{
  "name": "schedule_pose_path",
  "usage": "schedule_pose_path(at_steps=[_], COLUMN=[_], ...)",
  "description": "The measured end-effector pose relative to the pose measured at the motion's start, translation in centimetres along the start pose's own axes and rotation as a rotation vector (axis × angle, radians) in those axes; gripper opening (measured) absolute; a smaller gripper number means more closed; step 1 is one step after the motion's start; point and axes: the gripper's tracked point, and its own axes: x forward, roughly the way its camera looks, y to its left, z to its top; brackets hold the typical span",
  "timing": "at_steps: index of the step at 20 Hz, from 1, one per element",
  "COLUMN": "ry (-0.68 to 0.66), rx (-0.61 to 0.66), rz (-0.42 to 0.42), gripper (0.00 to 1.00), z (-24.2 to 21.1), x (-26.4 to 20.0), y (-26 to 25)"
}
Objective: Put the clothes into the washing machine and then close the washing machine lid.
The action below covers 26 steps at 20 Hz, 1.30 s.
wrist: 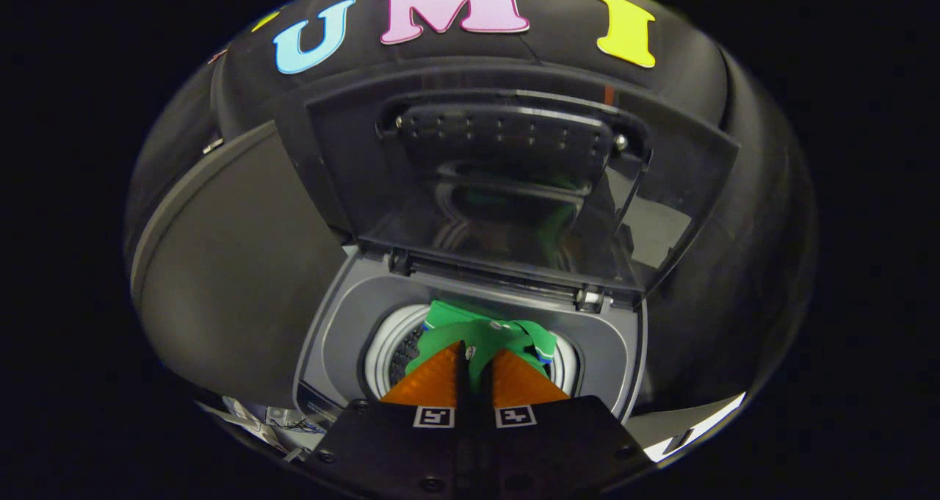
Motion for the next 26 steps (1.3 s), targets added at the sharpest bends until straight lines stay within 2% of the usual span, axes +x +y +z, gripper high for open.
schedule_pose_path(at_steps=[2,3,7,9,11,13,15,19,21,22,23,24,25,26], ry=[0.012,0.004,-0.055,-0.094,-0.117,-0.114,-0.170,-0.465,-0.661,-0.693,-0.683,-0.618,-0.522,-0.369], rx=[0.043,0.042,0.044,0.052,0.018,0.068,0.065,-0.021,-0.080,-0.093,-0.091,-0.072,-0.033,0.017], rz=[0.021,0.008,-0.047,-0.059,-0.111,-0.053,-0.047,0.001,-0.005,-0.019,-0.047,-0.074,-0.089,-0.075], gripper=[0.11,0.20,0.98,0.98,0.99,0.99,0.99,0.99,0.99,0.98,0.97,0.98,0.98,0.98], z=[-1.0,-1.3,-0.4,0.5,1.1,1.9,4.6,15.5,23.4,25.7,27.5,27.4,25.9,22.9], x=[0.8,0.7,1.0,0.4,-0.2,-1.5,-3.3,-8.3,-10.8,-10.8,-10.2,-8.1,-4.6,-1.6], y=[0.4,0.0,-1.5,-1.9,-3.2,-1.7,-1.5,0.0,0.6,0.5,-0.4,-1.2,-2.4,-3.0])
